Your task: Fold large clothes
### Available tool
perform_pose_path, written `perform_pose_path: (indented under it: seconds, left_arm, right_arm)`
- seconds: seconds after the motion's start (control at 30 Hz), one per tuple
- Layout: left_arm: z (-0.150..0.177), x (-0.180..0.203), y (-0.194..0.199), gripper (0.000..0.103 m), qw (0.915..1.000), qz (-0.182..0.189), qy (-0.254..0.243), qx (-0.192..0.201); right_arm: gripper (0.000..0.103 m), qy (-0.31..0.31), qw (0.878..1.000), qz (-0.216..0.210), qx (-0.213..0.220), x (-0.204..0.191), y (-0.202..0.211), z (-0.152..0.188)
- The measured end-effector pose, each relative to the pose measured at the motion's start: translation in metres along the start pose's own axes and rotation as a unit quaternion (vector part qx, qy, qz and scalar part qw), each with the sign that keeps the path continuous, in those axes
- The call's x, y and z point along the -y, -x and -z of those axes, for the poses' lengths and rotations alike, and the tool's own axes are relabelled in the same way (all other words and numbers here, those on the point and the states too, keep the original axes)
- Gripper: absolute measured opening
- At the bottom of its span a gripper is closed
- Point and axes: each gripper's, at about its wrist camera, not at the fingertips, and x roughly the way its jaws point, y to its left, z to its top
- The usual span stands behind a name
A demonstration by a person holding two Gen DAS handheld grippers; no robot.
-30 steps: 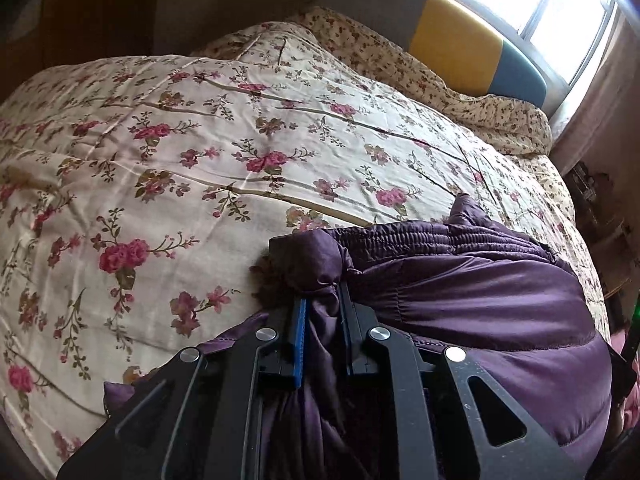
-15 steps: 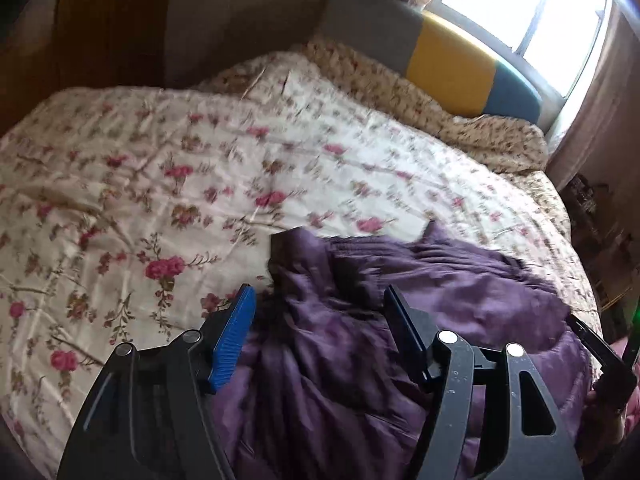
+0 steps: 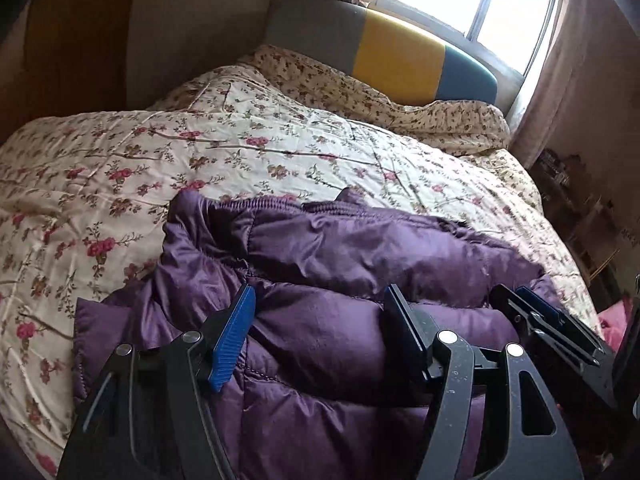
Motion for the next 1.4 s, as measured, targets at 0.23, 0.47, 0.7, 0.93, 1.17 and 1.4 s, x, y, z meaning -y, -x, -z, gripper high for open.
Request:
perform_pose_path:
  seconds: [0.23,0.47,0.7,0.93,1.17,1.4]
  left_arm:
    - [0.013,-0.002,-0.012,0.067,1.0,-0.002,-0.005,0.004]
    - [0.019,-0.003,-0.015,0.067,0.9999,0.0,0.0,0.013]
    - [0.023,-0.002,-0.014,0.067,0.9998,0.002,0.001,0.018]
    - [0.024,-0.003,-0.013,0.068,0.9998,0.005,0.002,0.019]
    - [0.022,-0.004,0.0,0.068,0.9998,0.011,0.01,0.014]
    - [0.036,-0.038,0.056,0.068,0.9981,0.018,0.053,0.026]
  right_arm:
    - [0.043,0.007,1.0,0.009,-0.013,0.003,-0.025,0.017]
    - [0.044,0.011,1.0,0.011,-0.027,0.005,-0.041,0.023]
    - [0.044,0.013,0.999,0.012,-0.035,0.006,-0.049,0.024]
    - [0.044,0.014,0.999,0.012,-0.037,0.005,-0.05,0.024]
    - [0.045,0.014,0.999,0.013,-0.038,0.005,-0.05,0.024]
    - [0.045,0.015,0.998,0.015,-0.054,0.006,-0.05,0.021]
